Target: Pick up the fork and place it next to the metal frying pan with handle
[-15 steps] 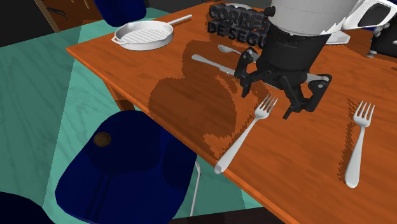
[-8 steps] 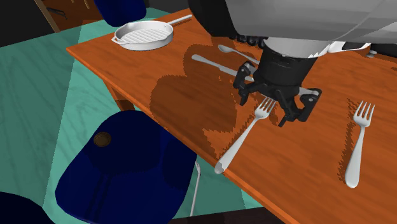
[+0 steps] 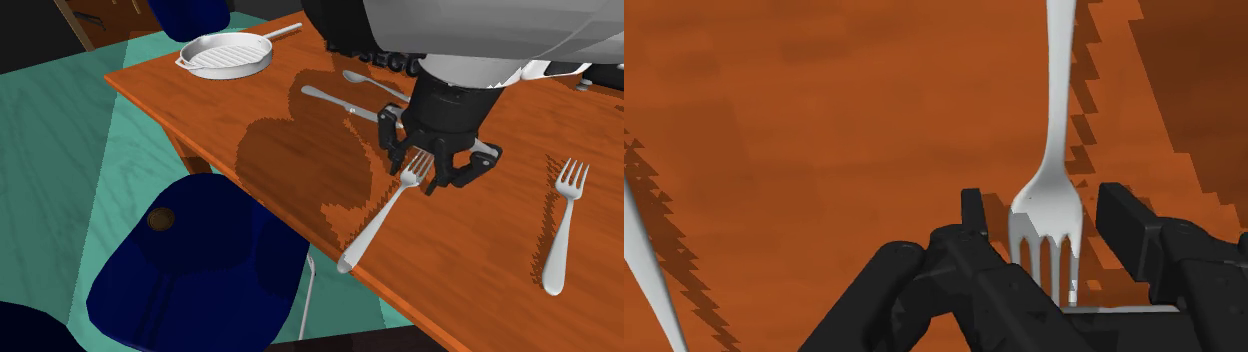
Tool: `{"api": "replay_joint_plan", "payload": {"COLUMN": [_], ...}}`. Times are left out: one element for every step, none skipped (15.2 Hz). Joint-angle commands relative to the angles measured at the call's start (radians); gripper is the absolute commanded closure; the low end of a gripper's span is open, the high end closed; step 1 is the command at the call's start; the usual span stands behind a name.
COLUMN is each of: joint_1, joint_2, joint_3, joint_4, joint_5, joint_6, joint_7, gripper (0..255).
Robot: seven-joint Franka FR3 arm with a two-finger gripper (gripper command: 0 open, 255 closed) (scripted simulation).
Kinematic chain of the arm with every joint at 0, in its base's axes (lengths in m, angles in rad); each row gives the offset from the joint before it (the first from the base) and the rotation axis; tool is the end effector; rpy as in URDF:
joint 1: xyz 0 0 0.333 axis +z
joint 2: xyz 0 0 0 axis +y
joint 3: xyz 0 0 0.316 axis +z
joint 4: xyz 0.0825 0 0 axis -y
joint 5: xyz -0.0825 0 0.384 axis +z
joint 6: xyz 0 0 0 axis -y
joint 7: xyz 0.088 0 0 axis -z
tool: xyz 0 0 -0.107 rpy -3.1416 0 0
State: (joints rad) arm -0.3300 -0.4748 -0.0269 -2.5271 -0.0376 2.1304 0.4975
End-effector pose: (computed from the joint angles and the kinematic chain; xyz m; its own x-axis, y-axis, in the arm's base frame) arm 0.3775 -0.1427 0.4472 0.6699 -0.7383 0.0784 -0.7395 -0.6729 -0.0186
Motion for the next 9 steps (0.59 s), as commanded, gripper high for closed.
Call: {"api": "replay_joint_plan", "payload": {"joint_1": [0.003, 0.003, 0.004, 0.004, 0.005, 0.005, 0.004, 0.005, 0.005], "joint_2": [0.005, 0.004, 0.004, 0.005, 0.007, 0.007, 0.005, 0.0, -0.005], "joint_3": [0.003, 0.003, 0.004, 0.004, 0.005, 0.006, 0.003, 0.003, 0.003], "joint_4": [-0.002, -0.002, 0.0, -0.002, 0.001, 0.001, -0.005, 0.005, 0.015], "joint_5": [0.005, 0.005, 0.005, 0.005, 0.006, 0.006, 0.004, 0.004, 0.005], "joint_6": [0.003, 0.002, -0.001, 0.002, 0.001, 0.001, 0.005, -0.01, -0.024], "joint_7": [0.0, 0.0, 0.001, 0.0, 0.002, 0.004, 0.001, 0.001, 0.0], "gripper": [255, 255, 255, 255, 255, 255, 255, 255, 255]}}
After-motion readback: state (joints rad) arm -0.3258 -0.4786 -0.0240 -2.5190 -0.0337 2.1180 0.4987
